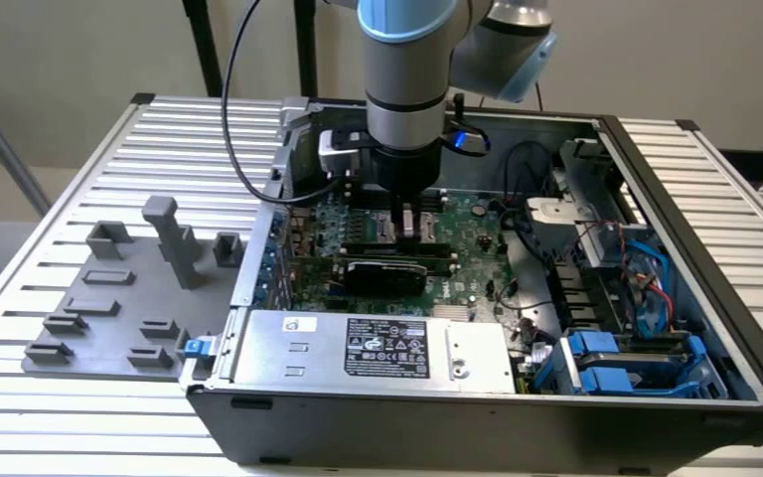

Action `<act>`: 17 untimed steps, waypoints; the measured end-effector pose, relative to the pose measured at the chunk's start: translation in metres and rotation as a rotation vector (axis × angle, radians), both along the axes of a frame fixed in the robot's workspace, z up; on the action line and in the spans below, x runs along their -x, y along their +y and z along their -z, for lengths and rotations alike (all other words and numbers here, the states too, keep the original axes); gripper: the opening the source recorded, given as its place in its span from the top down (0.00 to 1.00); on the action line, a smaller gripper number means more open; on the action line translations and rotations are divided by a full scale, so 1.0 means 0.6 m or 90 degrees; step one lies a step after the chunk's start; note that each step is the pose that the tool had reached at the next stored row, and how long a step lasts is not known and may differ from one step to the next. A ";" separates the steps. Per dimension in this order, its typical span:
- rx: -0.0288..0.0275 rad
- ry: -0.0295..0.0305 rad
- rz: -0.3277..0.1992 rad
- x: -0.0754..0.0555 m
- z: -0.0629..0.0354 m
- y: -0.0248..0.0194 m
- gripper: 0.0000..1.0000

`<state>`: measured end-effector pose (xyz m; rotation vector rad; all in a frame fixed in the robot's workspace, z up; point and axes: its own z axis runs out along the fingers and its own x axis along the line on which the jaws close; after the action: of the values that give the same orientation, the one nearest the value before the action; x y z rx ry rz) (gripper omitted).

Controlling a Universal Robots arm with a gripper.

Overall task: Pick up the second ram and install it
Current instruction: 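Insert the second ram into the second slot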

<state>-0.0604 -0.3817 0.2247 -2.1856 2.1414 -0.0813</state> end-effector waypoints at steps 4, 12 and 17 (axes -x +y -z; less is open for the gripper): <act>-0.0001 0.0000 0.000 0.001 0.001 0.0008 0.87; 0.0001 0.0001 0.000 0.001 0.002 0.0023 0.87; -0.0001 0.0001 0.000 0.001 0.002 0.0025 0.79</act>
<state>-0.0610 -0.3802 0.2235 -2.1854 2.1416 -0.0811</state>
